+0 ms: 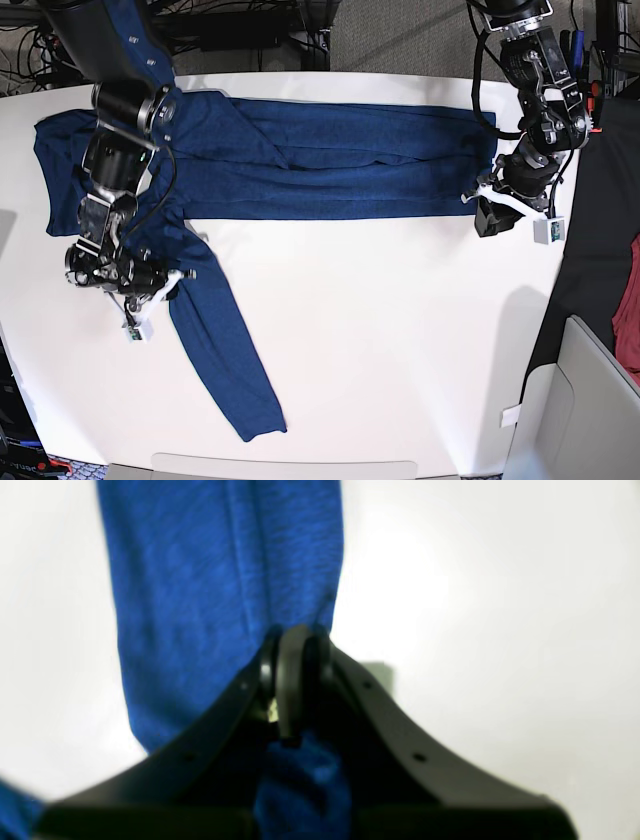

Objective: Fold the T-shirt properly
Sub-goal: 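Lift the sleeve with the right gripper and fold it over the body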

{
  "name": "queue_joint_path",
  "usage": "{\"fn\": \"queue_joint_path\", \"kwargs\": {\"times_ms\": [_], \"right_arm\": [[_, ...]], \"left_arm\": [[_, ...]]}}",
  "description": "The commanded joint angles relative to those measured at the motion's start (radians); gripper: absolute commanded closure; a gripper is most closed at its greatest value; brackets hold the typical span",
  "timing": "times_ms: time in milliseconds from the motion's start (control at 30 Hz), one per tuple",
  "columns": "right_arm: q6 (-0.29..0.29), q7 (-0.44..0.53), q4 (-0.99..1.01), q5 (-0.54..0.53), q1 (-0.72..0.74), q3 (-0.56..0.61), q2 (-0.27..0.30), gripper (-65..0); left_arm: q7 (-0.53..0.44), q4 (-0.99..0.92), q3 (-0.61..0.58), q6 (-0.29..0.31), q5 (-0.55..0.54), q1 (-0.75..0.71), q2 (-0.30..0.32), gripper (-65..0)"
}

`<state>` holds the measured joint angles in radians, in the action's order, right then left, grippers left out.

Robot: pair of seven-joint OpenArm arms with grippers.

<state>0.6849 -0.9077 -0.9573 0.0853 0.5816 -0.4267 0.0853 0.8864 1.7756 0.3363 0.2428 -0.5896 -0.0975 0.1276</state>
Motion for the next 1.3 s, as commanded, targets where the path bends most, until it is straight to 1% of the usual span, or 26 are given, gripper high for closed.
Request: {"fn": "queue_joint_path", "kwargs": {"times_ms": [0, 100, 167, 267, 300, 500, 567, 633, 700, 767, 833, 967, 1167, 1233, 1267], "right_arm": [[0.013, -0.054, -0.065, 0.020, 0.001, -0.004, 0.001, -0.9], [0.013, -0.121, -0.230, 0.020, -0.061, -0.004, -0.005, -0.9], [0.013, -0.166, -0.332, 0.020, -0.102, -0.004, -0.019, -0.9], [0.013, -0.250, -0.475, 0.011, -0.165, -0.002, -0.026, -0.9], [0.013, -0.271, -0.516, -0.011, -0.188, -0.002, -0.026, -0.9], [0.013, -0.399, -0.794, -0.267, -0.341, -0.001, -0.017, -0.9], [0.013, -0.428, -0.866, -0.319, -0.387, 0.001, -0.017, -0.9], [0.013, -0.434, -0.920, -0.364, -0.440, 0.007, -0.017, -0.9], [0.013, -0.434, -0.969, -0.417, -0.489, 0.050, -0.009, -0.9], [0.013, -0.434, -1.024, -0.448, -0.538, 0.094, -0.002, -0.9], [0.013, -0.434, -1.064, -0.463, -0.573, 0.136, -0.005, -0.9], [0.013, -0.436, -1.083, -0.463, -0.624, 0.193, -0.032, -0.9], [0.013, -0.436, -1.083, -0.468, -0.667, 0.314, -0.034, -0.9], [0.013, -0.442, -1.083, -0.517, -0.670, 0.328, -0.031, -0.9], [0.013, -0.462, -1.083, -0.545, -0.671, 0.328, -0.031, -0.9]], "left_arm": [[-0.026, 0.019, 0.005, 0.005, -0.014, 0.011, 0.010, -19.5], [-0.031, 0.019, 0.007, 0.005, -0.014, 0.008, 0.013, -19.5], [-0.037, 0.019, 0.007, 0.005, -0.014, -0.005, 0.013, -19.5], [-0.037, 0.019, 0.007, 0.005, -0.014, -0.009, 0.011, -19.5], [-0.037, 0.019, 0.007, 0.005, -0.014, -0.009, 0.011, -19.5], [-0.037, 0.019, 0.007, 0.005, -0.014, -0.011, 0.011, -19.5], [-0.037, 0.019, 0.007, 0.005, -0.014, -0.011, 0.011, -19.5], [-0.037, 0.019, 0.007, 0.005, -0.014, -0.011, 0.011, -19.5], [-0.037, 0.019, 0.007, 0.005, -0.014, -0.011, 0.010, -19.5], [-0.037, 0.019, 0.007, 0.005, -0.014, -0.011, 0.010, -19.5], [-0.037, 0.019, 0.007, 0.005, -0.014, -0.011, 0.010, -19.5], [-0.036, 0.019, 0.007, 0.005, -0.014, -0.012, 0.008, -19.5], [-0.037, 0.019, 0.007, 0.005, -0.014, -0.032, 0.010, -19.5], [-0.037, 0.019, 0.007, 0.005, -0.014, -0.032, 0.008, -19.5], [-0.037, 0.019, 0.007, 0.005, -0.014, -0.032, 0.008, -19.4]]}}
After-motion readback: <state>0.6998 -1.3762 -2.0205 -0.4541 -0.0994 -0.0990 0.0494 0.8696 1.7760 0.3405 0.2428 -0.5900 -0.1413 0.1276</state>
